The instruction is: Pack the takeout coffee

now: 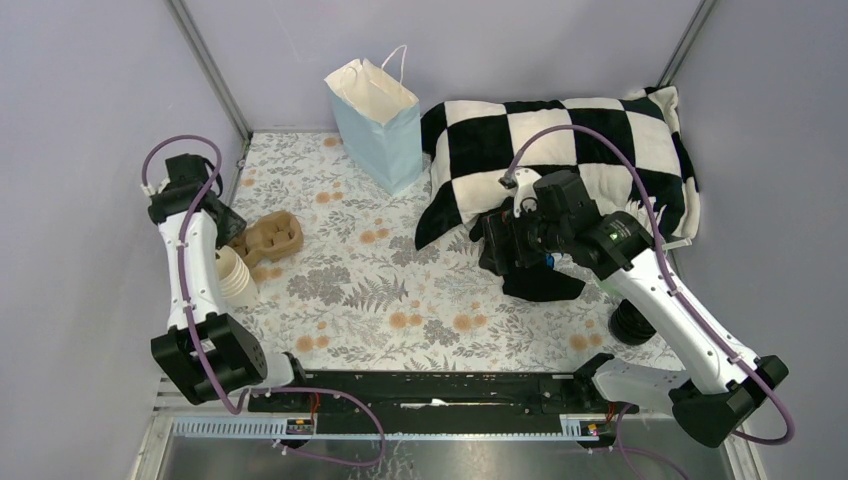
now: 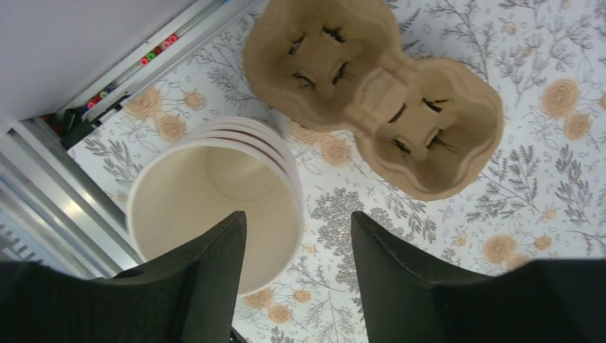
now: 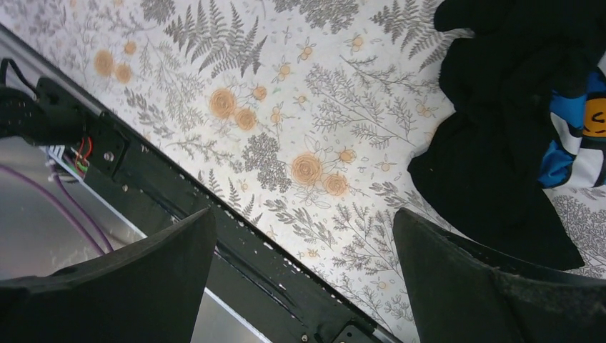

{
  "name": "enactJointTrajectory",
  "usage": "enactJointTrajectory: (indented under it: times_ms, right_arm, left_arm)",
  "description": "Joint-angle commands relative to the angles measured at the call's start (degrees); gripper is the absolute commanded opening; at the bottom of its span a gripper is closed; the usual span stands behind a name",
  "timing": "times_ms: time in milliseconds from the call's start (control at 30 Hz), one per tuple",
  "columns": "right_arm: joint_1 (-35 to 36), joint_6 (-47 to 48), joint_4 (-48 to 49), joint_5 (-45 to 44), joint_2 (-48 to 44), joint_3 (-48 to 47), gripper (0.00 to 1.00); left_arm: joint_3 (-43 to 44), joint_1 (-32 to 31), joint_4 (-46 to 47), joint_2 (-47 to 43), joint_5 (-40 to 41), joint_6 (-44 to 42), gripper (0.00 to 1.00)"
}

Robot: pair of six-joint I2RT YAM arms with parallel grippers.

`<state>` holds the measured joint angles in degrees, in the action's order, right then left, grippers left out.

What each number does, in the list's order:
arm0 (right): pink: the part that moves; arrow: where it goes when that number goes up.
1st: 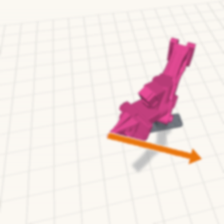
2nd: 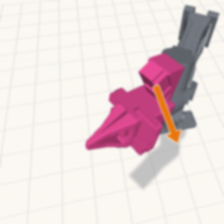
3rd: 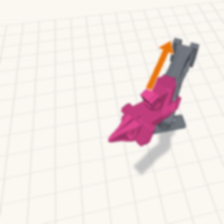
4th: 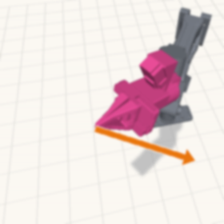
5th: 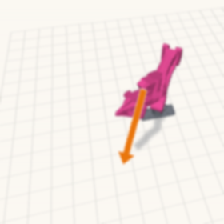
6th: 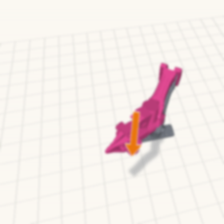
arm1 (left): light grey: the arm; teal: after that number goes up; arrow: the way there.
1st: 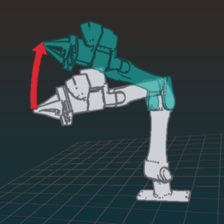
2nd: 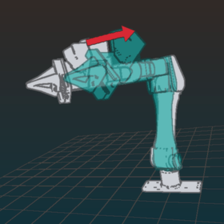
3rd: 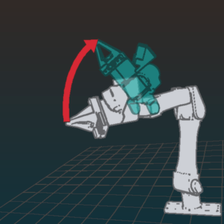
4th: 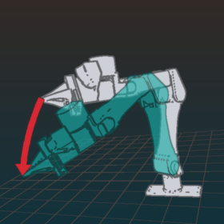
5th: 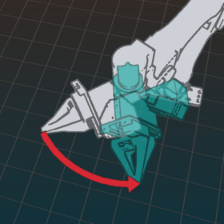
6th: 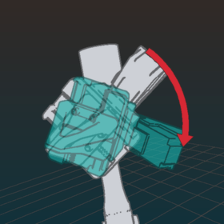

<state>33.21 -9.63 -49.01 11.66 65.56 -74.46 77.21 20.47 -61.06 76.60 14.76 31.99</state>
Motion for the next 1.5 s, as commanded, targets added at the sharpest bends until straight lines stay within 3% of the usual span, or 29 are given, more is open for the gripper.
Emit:
enactJointTrajectory:
  times_ms: [0, 100, 400, 533, 900, 1467]
  right_arm:
    - [2.8, 2.2, 3.0, 0.0, -2.3, 1.8, 1.00]
    - [3.4, 2.4, 3.7, -1.3, -2.6, 2.9, 1.00]
    - [3.4, 2.4, 4.5, -0.3, -2.3, 3.5, 1.00]
    - [3.4, 2.4, 4.4, -0.2, -2.4, 3.6, 1.00]
    - [3.7, 2.4, 4.8, -0.2, -2.6, 4.0, 1.00]
    - [5.4, 2.6, 5.4, -0.9, -3.1, 4.3, 1.00]
  left_arm:
    - [-0.3, 3.0, -0.9, -1.0, -2.3, -1.8, 0.55]
    - [-0.2, 3.7, -1.5, -0.6, -1.7, -2.3, 0.47]
    - [0.1, 3.8, -0.6, 0.7, -4.3, -3.3, 0.41]
    - [0.4, 3.8, -0.9, 1.6, -4.7, -3.2, 0.32]
    - [0.7, 3.8, -2.4, 2.4, -3.3, -3.2, 0.25]
    - [8.3, 3.8, -8.4, 4.2, 0.0, -4.3, 0.06]
